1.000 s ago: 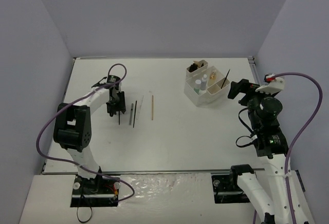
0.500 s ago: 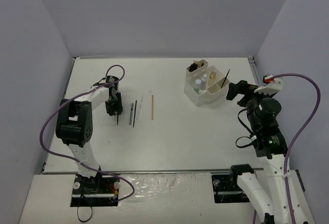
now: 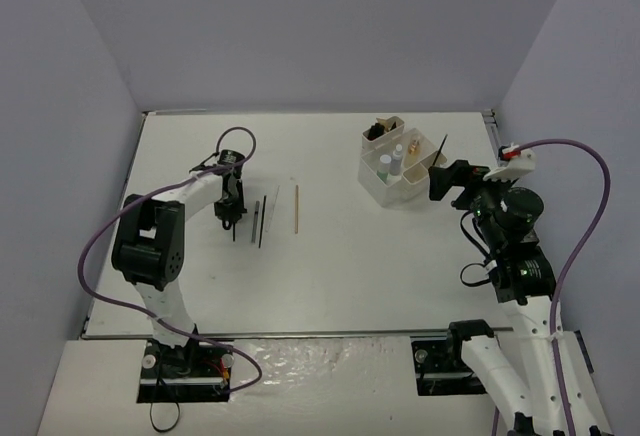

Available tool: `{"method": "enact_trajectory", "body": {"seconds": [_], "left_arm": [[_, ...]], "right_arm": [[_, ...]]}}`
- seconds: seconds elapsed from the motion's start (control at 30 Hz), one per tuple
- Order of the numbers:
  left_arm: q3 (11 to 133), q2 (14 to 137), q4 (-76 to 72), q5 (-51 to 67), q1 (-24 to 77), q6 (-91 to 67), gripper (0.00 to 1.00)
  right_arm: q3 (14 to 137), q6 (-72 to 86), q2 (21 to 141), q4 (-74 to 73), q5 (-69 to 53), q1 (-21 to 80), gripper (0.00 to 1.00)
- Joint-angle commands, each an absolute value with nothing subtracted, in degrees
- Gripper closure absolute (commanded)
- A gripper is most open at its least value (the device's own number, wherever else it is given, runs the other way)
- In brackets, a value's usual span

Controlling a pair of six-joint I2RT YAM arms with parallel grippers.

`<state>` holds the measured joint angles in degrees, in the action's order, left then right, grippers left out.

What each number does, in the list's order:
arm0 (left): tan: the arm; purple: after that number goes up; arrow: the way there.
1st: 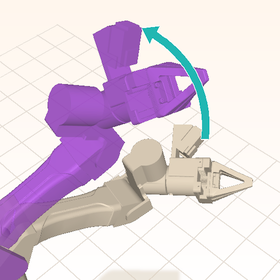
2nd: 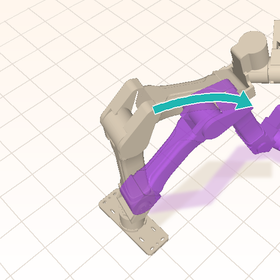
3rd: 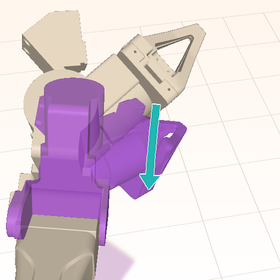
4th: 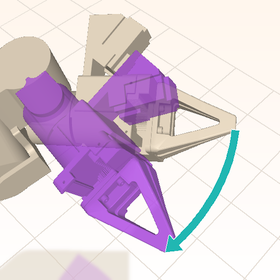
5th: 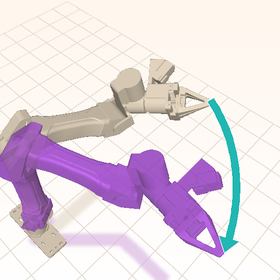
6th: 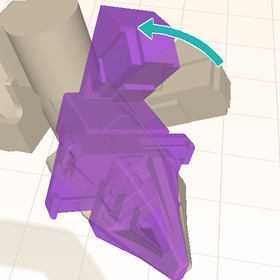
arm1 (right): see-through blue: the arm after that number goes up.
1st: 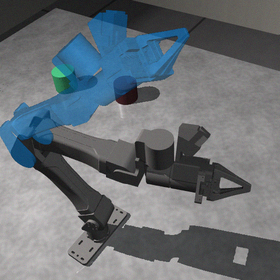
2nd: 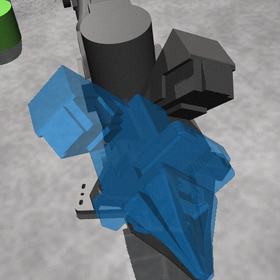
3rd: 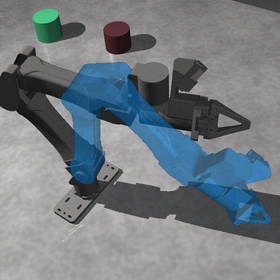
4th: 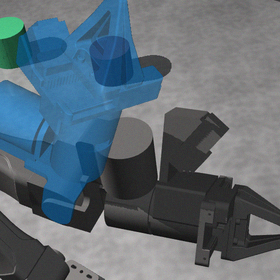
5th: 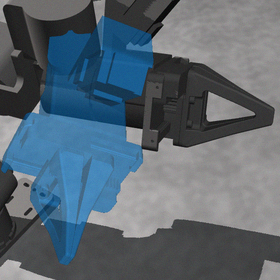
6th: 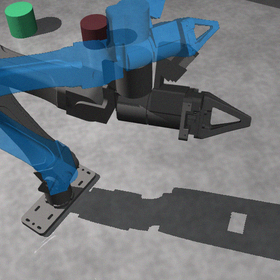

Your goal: Organize the makeup

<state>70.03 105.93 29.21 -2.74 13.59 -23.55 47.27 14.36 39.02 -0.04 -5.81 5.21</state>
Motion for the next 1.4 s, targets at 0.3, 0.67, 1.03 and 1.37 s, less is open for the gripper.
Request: {"method": "enact_trajectory", "body": {"seconds": [0.3,0.67,1.03,1.37], "left_arm": [[60.08,71.38,10.03,-0.35,32.66,-16.18,1.00],[61.22,64.87,4.13,1.15,48.37,-6.46,1.00],[63.54,65.65,2.20,1.14,52.73,-6.41,1.00],[64.06,66.37,0.98,2.29,53.52,-7.03,1.00]], "right_arm": [[51.99,22.19,49.25,9.62,-38.57,6.61,0.02],[54.29,25.54,54.78,14.51,-36.43,20.14,0.10],[54.93,25.58,59.67,18.11,-29.99,28.90,0.22],[54.73,24.08,62.85,19.99,-25.10,32.45,0.54]]}}
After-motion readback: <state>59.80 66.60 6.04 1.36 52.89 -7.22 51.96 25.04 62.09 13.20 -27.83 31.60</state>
